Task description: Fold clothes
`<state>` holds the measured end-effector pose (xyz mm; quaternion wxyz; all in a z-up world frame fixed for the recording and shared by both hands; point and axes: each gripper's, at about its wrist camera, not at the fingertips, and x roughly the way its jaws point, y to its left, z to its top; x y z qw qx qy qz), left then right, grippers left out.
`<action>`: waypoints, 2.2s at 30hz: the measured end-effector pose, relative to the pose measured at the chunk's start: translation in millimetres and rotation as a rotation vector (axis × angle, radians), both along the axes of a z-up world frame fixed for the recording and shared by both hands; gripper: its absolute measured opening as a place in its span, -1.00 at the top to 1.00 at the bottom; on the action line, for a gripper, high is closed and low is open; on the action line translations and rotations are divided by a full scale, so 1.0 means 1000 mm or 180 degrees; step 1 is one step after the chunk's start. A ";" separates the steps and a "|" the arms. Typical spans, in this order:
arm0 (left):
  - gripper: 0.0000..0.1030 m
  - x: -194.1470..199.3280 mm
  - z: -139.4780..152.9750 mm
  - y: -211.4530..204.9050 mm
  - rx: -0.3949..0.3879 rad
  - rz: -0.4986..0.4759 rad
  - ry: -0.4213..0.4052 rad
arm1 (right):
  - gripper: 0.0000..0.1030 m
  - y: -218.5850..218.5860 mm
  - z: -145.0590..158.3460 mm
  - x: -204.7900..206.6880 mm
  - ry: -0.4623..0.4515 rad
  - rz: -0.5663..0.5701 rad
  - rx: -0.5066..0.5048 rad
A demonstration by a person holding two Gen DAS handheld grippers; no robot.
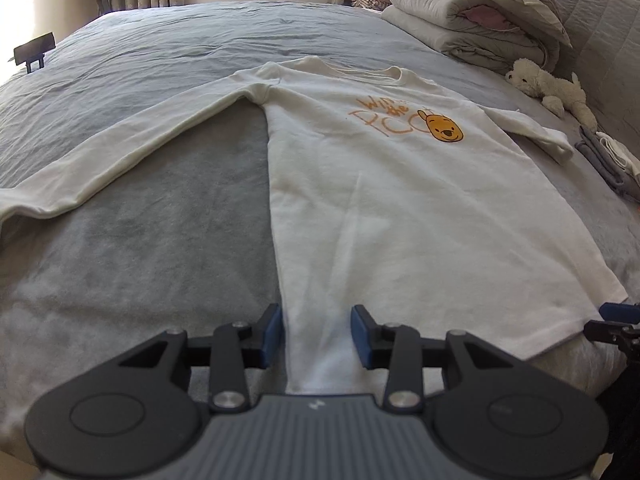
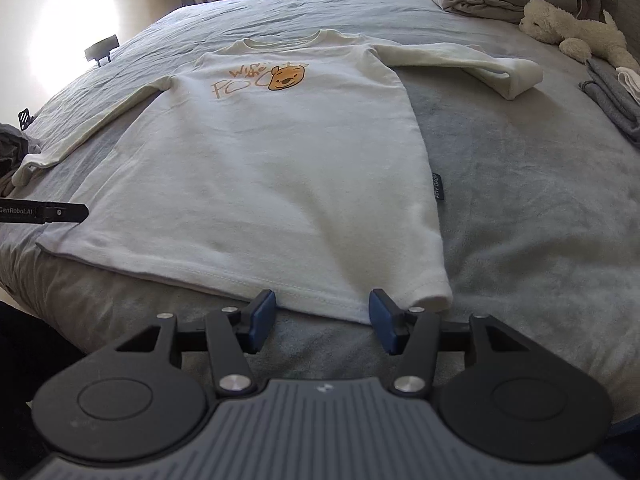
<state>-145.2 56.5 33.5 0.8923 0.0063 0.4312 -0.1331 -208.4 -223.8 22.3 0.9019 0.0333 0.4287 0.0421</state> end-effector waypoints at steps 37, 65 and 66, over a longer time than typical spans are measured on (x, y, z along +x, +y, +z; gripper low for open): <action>0.93 -0.021 0.005 0.020 -0.0589 0.0248 -0.0105 | 0.85 -0.048 0.013 -0.025 -0.0661 -0.1007 0.0500; 0.03 0.122 0.071 -0.007 -0.0600 0.0490 -0.0394 | -0.16 -0.218 0.030 0.154 -0.0258 -0.1715 0.1040; -0.07 0.134 0.064 -0.011 -0.0563 0.0511 -0.0393 | -0.16 -0.215 0.022 0.162 -0.0221 -0.1645 0.0848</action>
